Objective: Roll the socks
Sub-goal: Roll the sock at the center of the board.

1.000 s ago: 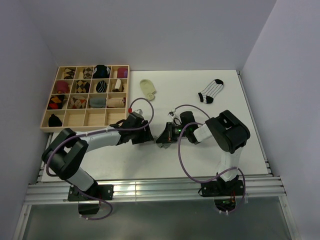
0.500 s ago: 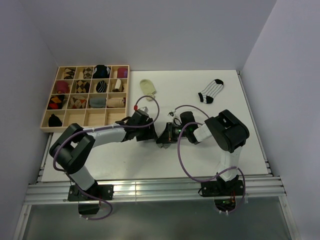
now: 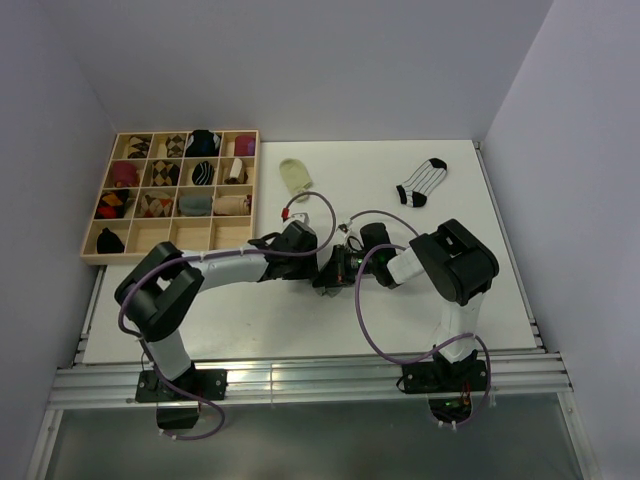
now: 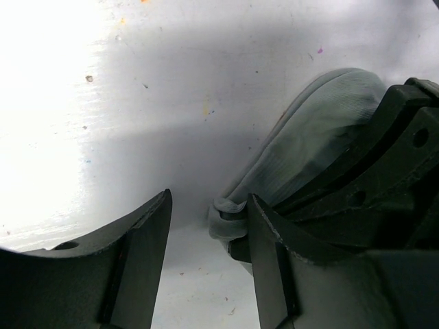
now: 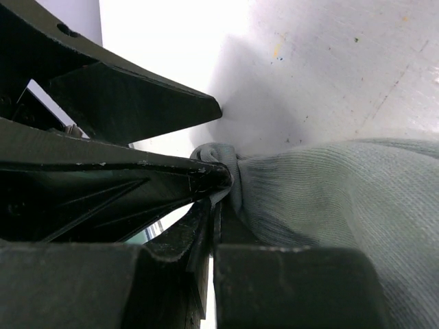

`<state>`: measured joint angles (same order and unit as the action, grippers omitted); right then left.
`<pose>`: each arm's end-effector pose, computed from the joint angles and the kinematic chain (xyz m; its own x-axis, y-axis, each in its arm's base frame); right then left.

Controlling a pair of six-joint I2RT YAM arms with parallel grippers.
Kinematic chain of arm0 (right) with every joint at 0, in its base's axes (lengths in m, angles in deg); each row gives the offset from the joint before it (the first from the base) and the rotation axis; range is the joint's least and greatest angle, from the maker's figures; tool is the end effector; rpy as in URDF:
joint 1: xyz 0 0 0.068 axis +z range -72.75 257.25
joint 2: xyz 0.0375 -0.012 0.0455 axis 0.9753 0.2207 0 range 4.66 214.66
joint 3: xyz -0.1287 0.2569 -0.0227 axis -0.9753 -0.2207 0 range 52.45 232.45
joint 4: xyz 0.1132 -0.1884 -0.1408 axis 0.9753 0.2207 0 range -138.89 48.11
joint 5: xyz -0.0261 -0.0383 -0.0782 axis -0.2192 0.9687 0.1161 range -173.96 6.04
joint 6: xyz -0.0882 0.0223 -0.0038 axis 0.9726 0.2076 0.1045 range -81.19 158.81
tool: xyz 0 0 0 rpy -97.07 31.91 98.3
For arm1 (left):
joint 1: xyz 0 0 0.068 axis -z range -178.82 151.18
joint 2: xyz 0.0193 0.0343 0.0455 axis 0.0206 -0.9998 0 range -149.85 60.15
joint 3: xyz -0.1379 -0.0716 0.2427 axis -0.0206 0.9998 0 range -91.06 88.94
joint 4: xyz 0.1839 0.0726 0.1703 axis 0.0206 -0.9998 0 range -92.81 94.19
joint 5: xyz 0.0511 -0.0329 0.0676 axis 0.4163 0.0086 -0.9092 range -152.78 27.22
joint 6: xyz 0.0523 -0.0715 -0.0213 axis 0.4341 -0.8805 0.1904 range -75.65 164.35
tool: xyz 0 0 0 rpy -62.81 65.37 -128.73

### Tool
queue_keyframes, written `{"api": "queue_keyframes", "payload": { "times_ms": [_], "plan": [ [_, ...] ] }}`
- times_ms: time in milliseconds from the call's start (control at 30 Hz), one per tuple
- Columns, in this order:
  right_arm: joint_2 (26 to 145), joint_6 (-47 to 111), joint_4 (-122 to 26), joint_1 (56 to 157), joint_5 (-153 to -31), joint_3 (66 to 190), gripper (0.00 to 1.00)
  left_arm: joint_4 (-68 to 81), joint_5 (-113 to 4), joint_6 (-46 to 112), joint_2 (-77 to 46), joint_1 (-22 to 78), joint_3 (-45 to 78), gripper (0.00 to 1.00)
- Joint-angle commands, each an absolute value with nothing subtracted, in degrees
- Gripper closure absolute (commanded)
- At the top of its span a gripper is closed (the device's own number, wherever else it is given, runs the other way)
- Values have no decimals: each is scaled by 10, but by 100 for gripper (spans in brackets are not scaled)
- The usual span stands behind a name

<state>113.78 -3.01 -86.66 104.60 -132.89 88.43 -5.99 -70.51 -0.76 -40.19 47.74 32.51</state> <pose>0.2774 0.2127 0.0875 -0.9485 0.0027 -0.3169 -0.2892 0.4016 0.8689 0.2684 -0.2674 0.1371 -0.8643 -0.1082 -0.4912 0.0751 0.9379 -0.3387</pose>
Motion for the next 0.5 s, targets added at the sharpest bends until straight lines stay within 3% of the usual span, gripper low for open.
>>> {"api": "queue_keyframes", "payload": {
  "times_ms": [0, 233, 467],
  "plan": [
    [1142, -30, -867, 1040, -1319, 888, 100, -123, -731, -14, -396, 485, 356, 45],
    [1140, -27, -863, 1041, -1319, 890, 100, -97, -723, -16, -320, 479, 377, 41],
    [1139, -26, -862, 1041, -1319, 889, 100, -72, -686, 2, -321, 478, 380, 41]
  ]
}}
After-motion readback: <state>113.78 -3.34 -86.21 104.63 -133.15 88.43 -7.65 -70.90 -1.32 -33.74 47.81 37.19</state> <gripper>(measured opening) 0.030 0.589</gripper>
